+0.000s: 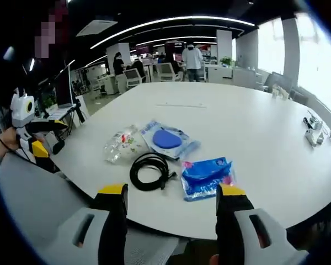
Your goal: Arrange the tabletop items into an orderly group along one side of the table until the central work area is clear of visible clutter.
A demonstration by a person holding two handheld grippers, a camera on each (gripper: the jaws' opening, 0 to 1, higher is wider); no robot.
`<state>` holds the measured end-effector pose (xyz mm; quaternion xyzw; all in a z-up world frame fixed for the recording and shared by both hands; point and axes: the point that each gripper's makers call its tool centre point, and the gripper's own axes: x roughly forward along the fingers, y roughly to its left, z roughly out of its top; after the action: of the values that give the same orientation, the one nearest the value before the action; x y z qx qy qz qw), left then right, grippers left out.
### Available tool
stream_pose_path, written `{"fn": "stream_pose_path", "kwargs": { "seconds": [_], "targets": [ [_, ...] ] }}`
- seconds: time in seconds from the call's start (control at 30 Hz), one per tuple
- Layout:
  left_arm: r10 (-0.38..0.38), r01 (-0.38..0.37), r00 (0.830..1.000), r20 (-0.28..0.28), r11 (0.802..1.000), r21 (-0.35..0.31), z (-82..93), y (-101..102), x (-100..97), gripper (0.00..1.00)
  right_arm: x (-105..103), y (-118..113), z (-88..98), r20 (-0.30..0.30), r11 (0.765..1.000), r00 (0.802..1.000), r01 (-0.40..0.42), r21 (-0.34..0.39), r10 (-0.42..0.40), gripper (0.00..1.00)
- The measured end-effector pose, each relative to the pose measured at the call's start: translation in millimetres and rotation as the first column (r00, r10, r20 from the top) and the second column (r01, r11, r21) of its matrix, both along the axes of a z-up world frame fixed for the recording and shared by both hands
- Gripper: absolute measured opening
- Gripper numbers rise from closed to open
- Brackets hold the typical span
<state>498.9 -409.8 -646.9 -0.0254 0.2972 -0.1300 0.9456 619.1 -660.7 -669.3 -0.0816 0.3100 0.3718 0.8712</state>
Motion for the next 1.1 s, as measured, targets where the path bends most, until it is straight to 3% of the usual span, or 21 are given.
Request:
{"fn": "stream_pose_path", "kwargs": {
  "seconds": [1.1],
  "targets": [
    [0.000, 0.000, 1.000, -0.025, 1.000, 0.003, -3.6, -0.3, -2.3, 0.95, 1.0, -1.9, -2.2, -0.015, 1.000, 1.000, 0.018, 0.010, -0.018, 0.58]
  ]
}}
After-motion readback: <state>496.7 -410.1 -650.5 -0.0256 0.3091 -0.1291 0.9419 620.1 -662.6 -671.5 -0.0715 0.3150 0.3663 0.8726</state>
